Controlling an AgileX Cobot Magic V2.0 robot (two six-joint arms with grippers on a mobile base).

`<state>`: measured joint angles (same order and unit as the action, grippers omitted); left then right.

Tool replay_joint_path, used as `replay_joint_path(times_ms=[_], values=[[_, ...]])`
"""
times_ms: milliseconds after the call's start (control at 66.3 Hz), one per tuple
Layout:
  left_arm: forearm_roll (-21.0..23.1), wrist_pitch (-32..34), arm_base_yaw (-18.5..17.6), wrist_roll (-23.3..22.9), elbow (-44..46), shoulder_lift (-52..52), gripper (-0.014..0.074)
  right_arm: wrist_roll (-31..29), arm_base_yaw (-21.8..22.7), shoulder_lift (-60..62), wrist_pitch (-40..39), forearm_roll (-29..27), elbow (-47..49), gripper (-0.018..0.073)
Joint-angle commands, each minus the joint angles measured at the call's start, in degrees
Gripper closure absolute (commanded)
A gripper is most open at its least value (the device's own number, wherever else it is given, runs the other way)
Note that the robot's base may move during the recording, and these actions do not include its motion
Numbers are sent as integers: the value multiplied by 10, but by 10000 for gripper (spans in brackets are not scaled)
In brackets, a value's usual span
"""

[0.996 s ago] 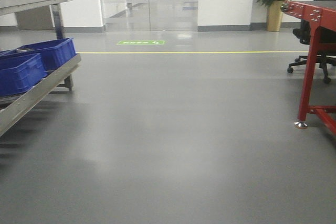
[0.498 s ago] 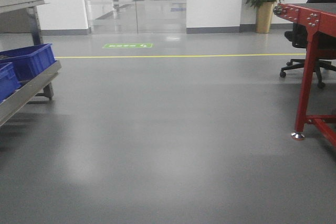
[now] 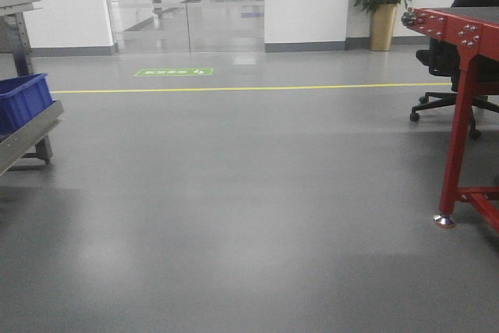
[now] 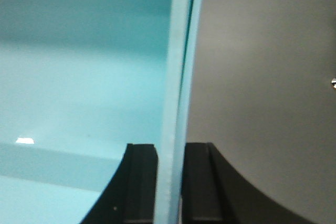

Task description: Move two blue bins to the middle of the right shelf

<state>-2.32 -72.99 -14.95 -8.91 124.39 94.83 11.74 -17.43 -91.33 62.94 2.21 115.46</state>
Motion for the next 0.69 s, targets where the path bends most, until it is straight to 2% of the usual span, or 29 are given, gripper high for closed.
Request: replay_joint_path(times_ms=[0,679], values=[[18,42,-3,9,9,-7,707,-17,-4,10,-60,-11,12,726],[18,42,-3,9,9,-7,707,-17,-4,10,-60,-11,12,726]])
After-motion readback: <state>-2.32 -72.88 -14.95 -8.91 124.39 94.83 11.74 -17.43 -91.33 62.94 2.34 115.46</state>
